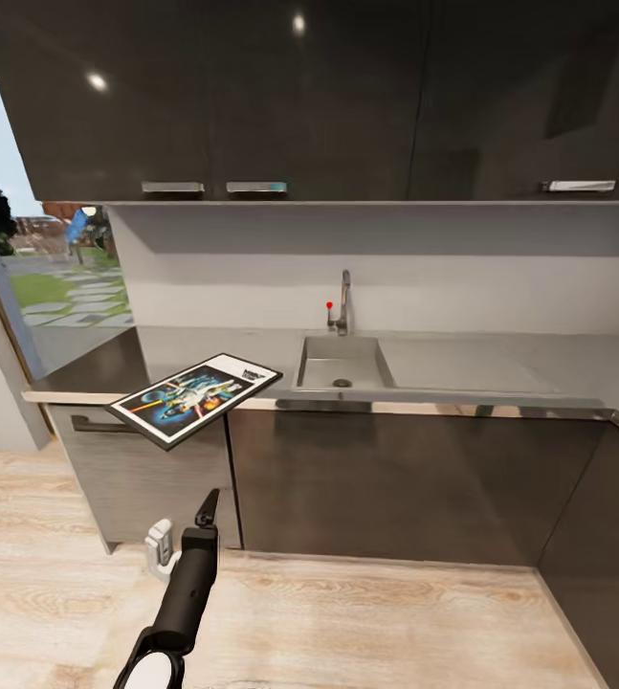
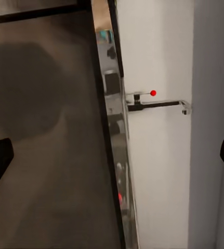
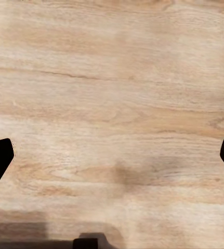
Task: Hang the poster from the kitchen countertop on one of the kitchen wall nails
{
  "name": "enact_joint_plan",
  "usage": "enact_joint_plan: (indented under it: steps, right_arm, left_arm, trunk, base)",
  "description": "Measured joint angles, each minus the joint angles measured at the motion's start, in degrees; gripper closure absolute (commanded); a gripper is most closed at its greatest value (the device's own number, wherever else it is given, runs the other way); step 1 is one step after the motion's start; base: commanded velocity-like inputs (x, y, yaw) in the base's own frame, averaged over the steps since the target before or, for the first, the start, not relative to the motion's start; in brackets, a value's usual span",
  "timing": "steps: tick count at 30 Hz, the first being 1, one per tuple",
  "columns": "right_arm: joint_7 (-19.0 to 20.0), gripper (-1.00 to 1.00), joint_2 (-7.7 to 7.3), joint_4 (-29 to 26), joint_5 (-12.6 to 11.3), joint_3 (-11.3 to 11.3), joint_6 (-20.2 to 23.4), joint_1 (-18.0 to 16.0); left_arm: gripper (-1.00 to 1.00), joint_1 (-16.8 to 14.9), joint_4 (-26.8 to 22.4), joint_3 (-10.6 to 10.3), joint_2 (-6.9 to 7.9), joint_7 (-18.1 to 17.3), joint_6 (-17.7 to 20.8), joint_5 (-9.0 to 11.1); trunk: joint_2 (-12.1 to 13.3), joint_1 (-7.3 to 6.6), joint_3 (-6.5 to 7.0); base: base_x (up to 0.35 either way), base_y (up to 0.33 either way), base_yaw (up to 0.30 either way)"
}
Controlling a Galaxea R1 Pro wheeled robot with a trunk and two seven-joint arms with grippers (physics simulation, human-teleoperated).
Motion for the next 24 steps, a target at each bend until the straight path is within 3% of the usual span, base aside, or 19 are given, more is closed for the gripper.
enact_joint_plan:
  steps: [24]
  right_arm:
    - [0.0,-1.00,-0.03,0.0,0.0,0.0,0.0,0.0]
  left_arm:
    - [-1.00,-0.1,0.0,-0.1,0.00,-0.6,0.0,0.0]
  trunk:
    - [0.0,-0.01,0.00]
  base:
    - [0.006,-0.004,0.273]
